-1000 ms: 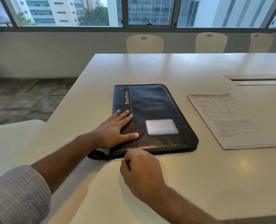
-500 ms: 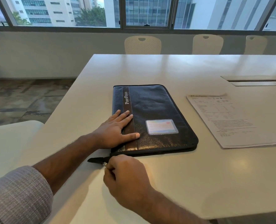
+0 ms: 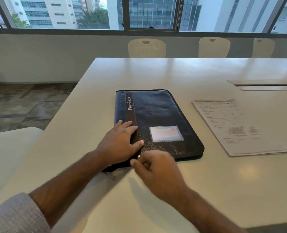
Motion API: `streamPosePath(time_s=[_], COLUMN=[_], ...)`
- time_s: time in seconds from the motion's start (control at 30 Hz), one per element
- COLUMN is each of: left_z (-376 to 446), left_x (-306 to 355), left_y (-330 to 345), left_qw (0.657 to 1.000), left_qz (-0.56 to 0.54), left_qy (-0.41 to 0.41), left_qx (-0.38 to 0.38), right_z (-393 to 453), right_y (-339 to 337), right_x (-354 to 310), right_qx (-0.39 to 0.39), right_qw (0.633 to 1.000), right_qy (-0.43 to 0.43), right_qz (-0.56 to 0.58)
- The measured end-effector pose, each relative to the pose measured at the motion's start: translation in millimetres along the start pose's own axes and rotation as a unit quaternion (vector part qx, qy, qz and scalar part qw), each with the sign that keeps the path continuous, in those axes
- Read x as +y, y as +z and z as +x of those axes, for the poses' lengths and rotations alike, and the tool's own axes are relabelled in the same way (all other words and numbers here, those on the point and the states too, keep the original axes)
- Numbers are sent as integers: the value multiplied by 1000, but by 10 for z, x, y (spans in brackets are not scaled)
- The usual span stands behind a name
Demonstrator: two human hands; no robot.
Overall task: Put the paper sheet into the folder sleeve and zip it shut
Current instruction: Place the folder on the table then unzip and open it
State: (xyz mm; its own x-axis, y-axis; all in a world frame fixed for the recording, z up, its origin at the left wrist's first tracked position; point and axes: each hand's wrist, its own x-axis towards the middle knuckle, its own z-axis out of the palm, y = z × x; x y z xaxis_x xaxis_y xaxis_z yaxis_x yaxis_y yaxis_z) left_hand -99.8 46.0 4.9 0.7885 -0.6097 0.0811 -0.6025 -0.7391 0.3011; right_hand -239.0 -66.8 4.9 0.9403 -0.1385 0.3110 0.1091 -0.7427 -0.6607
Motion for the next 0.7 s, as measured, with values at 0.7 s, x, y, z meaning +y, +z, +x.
streamPosePath(time_s=[0.7], left_z=[-315], left_x=[594], left_y=[258], left_qw=[998], left_qz=[34], left_qy=[42], left_qx=[28], right_z=[263], right_y=[-912], right_x=[862], right_qx=[137], right_qw=[941], right_qy=[295], right_qz=[89])
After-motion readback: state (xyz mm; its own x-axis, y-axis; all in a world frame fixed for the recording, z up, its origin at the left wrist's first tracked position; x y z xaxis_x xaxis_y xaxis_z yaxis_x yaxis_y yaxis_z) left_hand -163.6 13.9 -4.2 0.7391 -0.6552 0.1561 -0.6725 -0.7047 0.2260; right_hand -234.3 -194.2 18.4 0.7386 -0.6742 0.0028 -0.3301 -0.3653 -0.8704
